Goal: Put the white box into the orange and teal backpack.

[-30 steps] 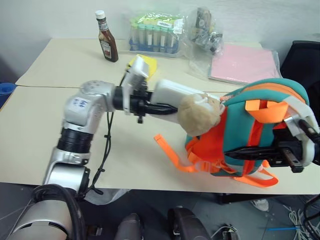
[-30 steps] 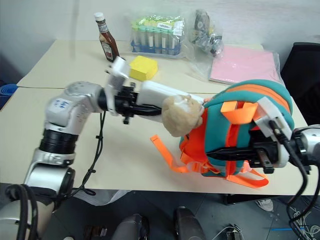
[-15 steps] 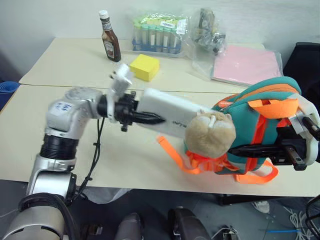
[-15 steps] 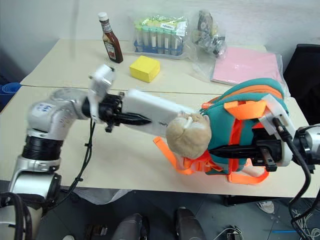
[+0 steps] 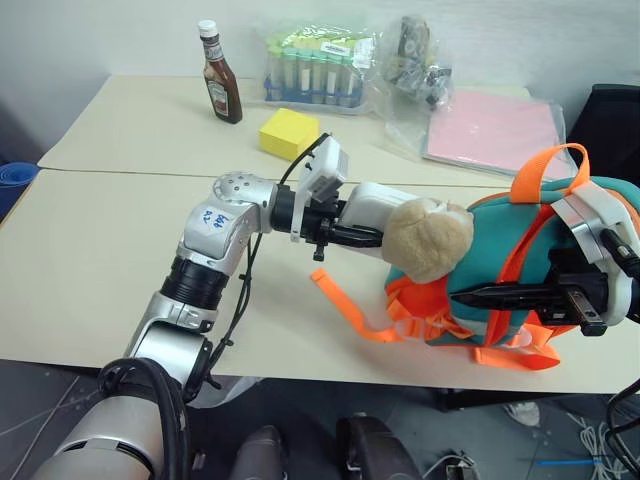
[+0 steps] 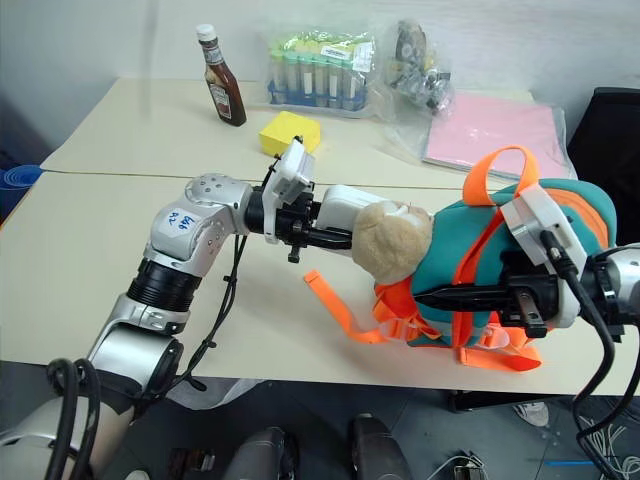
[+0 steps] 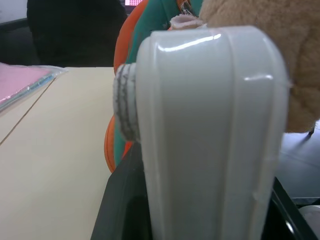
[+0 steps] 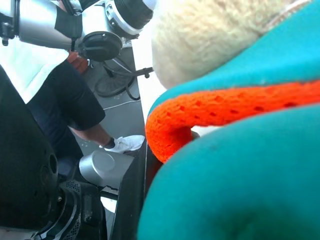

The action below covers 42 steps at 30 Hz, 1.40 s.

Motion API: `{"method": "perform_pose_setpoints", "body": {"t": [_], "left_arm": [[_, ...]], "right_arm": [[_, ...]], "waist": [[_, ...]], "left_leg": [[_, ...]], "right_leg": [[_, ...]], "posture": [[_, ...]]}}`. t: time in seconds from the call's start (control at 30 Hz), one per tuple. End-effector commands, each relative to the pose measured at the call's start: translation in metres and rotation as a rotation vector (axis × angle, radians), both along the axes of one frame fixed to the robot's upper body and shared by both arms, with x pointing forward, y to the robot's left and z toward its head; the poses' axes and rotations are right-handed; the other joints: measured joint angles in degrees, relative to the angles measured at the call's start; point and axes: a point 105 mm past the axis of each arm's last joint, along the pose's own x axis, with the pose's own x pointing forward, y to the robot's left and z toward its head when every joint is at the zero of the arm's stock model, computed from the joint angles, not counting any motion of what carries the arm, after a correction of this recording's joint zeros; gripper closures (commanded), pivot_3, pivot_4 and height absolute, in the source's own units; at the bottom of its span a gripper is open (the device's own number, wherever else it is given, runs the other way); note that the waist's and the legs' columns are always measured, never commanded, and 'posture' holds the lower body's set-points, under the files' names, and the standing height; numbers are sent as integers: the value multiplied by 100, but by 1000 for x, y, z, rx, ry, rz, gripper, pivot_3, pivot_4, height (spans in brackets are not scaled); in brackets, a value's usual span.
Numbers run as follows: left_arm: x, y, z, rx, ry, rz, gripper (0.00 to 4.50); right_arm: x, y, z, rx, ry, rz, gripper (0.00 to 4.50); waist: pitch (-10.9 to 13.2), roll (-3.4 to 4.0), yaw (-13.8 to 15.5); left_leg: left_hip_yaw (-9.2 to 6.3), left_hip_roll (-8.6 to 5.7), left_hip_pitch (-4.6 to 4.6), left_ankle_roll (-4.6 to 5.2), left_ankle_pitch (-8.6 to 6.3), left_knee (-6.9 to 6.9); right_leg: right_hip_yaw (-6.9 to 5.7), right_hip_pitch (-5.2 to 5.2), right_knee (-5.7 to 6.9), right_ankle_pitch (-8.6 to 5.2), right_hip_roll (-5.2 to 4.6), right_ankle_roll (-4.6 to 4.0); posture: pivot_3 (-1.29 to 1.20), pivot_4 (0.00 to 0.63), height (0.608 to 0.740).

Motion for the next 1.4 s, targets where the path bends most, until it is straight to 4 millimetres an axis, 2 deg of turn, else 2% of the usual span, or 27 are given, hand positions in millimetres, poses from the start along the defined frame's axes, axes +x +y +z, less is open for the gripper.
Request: {"method": "perform_pose_setpoints", "body": {"t": [0.03, 0.27, 0.37, 0.47, 0.53, 0.6, 0.7, 0.8, 1.0, 1.13, 1.4], "left_arm": [[2, 2, 17, -20, -45, -4, 3264], [19, 55, 46, -122, 5, 115, 3264], [14, 78, 76, -257, 90, 105, 3264], [-1, 87, 83, -278, 153, 25, 3264], [-15, 89, 78, -245, 191, -40, 3264], [-21, 88, 70, -203, 204, -56, 3264], [-21, 85, 55, -134, 189, -45, 3264], [-10, 77, 42, -89, 133, 12, 3264], [8, 73, 59, -164, 60, 62, 3264], [12, 75, 69, -175, 48, 57, 3264], [21, 74, 60, -108, -10, 74, 3264]], "right_arm": [[-8, 4, 3, -6, -32, 33, 4471], [-13, -13, 2, -22, -12, -24, 4471], [-13, -24, 7, -11, -13, -58, 4471], [-10, -29, 8, -4, -15, -87, 4471], [-7, -32, 8, -3, -17, -98, 4471], [-6, -32, 8, -7, -20, -99, 4471], [-6, -31, 9, -11, -24, -94, 4471], [-6, -29, 9, -13, -27, -84, 4471], [-9, -27, 8, -14, -16, -71, 4471], [-18, -26, 9, -5, 16, -41, 4471], [-36, -20, 35, 80, 1, 48, 4471]], "waist": [[0, 0, -10], [0, 0, -32], [0, 0, -26], [0, 0, -24], [0, 0, -18], [0, 0, -14], [0, 0, -9], [0, 0, -9], [0, -1, 5], [0, -1, -3], [0, -1, -15]], "left_leg": [[1, 0, 2, 0, 0, 0], [2, 4, 3, -2, 1, -2], [3, 4, 3, -3, 2, -1], [2, 6, 2, -4, 2, -2], [2, 5, 2, -4, 2, -3], [2, 5, 2, -4, 2, -3], [-1, 5, 3, -7, 4, 4], [0, 4, 3, -7, 4, 4], [0, 1, 1, -6, 3, 5], [1, 1, 1, -5, 3, 3], [2, 2, 2, -5, 3, 3]], "right_leg": [[1, 0, 1, 0, 0, 0], [2, -1, 4, 0, 4, 0], [2, -2, 6, 0, 3, 0], [0, -3, 4, 0, 3, 0], [0, -3, 3, 0, 2, 0], [0, -2, 3, 0, 0, 0], [-1, -1, 6, 0, -1, 0], [-1, 0, 7, 0, 0, 0], [-1, 1, 3, 0, 0, 0], [-1, -1, 3, 0, 1, 0], [0, -2, 7, 0, 1, 0]], "posture": [[0, 150, 740], [0, 150, 740], [0, 150, 740], [0, 150, 740], [0, 150, 740], [0, 150, 740], [0, 150, 740], [0, 150, 740], [0, 150, 740], [0, 150, 740], [0, 150, 740]]}}
